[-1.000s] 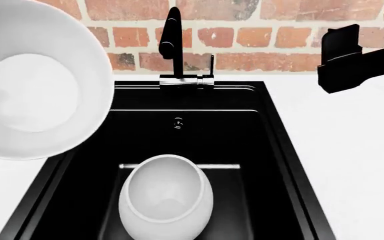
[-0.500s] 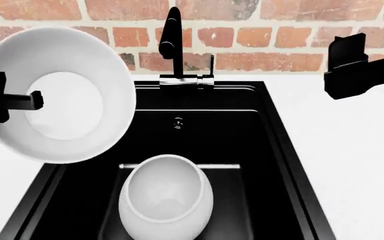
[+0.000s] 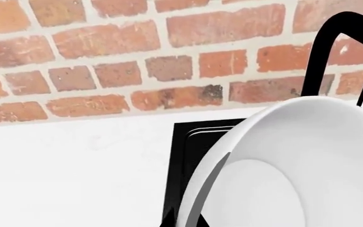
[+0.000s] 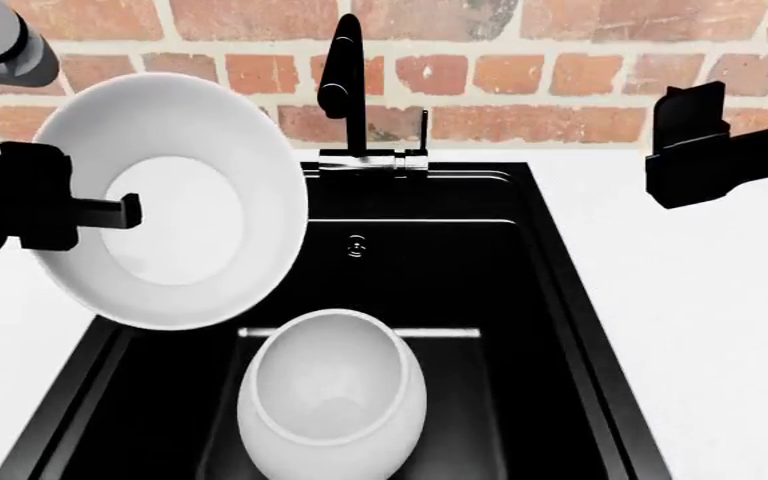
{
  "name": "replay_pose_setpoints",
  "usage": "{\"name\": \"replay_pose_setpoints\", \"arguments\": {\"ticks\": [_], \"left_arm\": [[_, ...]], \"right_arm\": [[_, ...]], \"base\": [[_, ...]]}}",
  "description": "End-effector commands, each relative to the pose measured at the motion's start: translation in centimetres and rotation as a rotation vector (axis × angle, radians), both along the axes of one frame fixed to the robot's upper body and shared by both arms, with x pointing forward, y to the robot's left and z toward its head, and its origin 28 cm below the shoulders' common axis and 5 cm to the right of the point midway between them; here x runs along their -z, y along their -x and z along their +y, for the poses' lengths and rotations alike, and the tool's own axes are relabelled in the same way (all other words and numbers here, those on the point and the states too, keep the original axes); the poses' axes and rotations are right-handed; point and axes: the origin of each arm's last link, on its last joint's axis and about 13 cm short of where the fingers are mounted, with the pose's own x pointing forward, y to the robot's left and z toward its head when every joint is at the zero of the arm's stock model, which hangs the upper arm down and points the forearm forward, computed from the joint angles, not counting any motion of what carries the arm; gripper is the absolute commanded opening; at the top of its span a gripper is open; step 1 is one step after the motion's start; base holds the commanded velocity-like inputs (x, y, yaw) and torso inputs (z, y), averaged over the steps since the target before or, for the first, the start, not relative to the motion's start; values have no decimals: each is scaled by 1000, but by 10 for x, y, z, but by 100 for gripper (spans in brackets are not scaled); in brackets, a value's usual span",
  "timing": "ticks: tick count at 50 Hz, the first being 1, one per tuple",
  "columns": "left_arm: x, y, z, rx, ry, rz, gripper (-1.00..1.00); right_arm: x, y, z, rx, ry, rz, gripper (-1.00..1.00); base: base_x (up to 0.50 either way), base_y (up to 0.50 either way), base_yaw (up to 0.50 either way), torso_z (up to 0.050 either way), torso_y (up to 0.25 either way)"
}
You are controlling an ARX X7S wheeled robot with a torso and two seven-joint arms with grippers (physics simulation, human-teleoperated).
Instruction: Stack the bowls in the sink.
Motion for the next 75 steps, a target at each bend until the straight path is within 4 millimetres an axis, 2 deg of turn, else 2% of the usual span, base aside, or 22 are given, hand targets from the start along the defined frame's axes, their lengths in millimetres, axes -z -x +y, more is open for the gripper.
{"name": "replay_pose_setpoints", "arguments": {"ticks": [1, 56, 75], "left_arm": [[0, -6, -5, 26, 24, -22, -100], [39, -35, -30, 165, 97, 64, -100], [44, -33, -31, 213, 199, 84, -100]], "right_arm": [[2, -1, -1, 5, -3, 3, 100], [11, -5, -4, 17, -13, 24, 100], [13, -6, -3, 19, -13, 29, 100]], "base": [[0, 0, 0, 0, 0], [0, 0, 0, 0, 0], [0, 0, 0, 1, 1]]}}
